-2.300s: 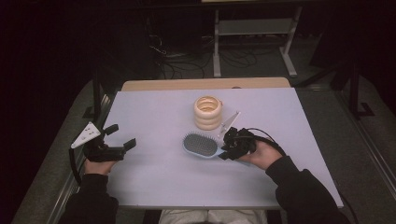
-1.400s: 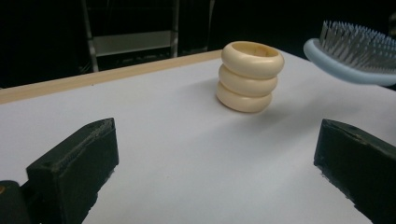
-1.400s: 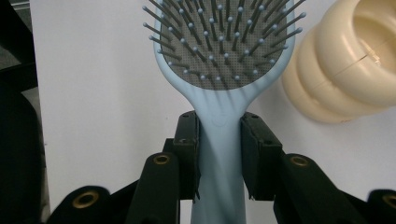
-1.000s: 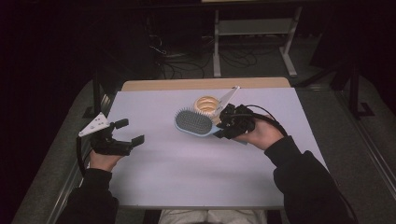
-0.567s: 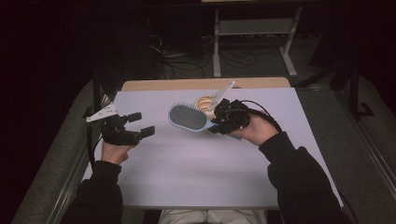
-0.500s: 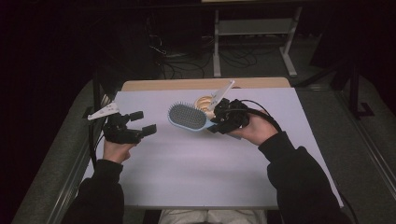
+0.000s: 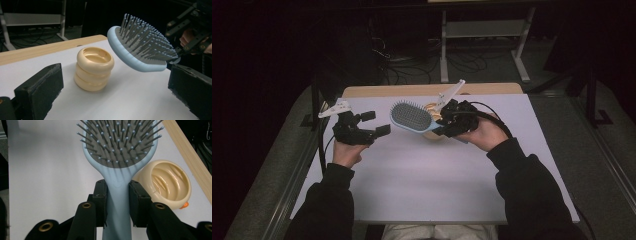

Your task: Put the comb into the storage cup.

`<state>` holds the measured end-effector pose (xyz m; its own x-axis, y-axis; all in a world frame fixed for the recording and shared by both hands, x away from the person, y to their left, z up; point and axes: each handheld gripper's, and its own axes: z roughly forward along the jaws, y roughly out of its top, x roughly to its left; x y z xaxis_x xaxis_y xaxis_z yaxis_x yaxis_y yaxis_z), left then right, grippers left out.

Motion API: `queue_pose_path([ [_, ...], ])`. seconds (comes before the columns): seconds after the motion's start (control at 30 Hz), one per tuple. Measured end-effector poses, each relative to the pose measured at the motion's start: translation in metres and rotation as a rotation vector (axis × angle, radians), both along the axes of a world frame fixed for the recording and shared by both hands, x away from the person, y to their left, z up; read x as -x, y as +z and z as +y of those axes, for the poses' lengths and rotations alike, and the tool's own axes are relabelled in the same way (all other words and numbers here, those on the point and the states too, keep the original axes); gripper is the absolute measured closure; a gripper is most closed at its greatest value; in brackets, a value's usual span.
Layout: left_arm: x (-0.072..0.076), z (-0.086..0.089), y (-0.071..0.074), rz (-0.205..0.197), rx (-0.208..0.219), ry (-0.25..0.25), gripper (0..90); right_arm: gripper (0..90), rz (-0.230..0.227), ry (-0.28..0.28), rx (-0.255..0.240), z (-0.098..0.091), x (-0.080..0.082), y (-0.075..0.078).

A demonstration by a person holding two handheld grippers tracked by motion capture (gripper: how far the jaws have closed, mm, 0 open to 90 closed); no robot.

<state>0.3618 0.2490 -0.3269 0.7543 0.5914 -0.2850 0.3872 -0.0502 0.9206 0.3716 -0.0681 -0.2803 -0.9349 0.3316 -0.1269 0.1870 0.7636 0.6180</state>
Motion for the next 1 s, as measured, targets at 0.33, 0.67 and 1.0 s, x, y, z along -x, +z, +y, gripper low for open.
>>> queue_pose_path([
  [0.33,-0.012,-0.032,0.003,0.007,0.047,-0.008,0.0,68.6,-0.009,-0.006,-0.011,0.003,-0.003,-0.004],
  [0.67,-0.023,-0.045,0.003,0.061,0.193,-0.015,4.2,68.5,-0.047,-0.025,-0.036,0.001,-0.005,-0.003],
  [1.0,-0.027,-0.051,0.011,0.104,0.292,0.062,27.3,68.6,-0.130,-0.065,-0.051,0.004,-0.004,-0.004],
])
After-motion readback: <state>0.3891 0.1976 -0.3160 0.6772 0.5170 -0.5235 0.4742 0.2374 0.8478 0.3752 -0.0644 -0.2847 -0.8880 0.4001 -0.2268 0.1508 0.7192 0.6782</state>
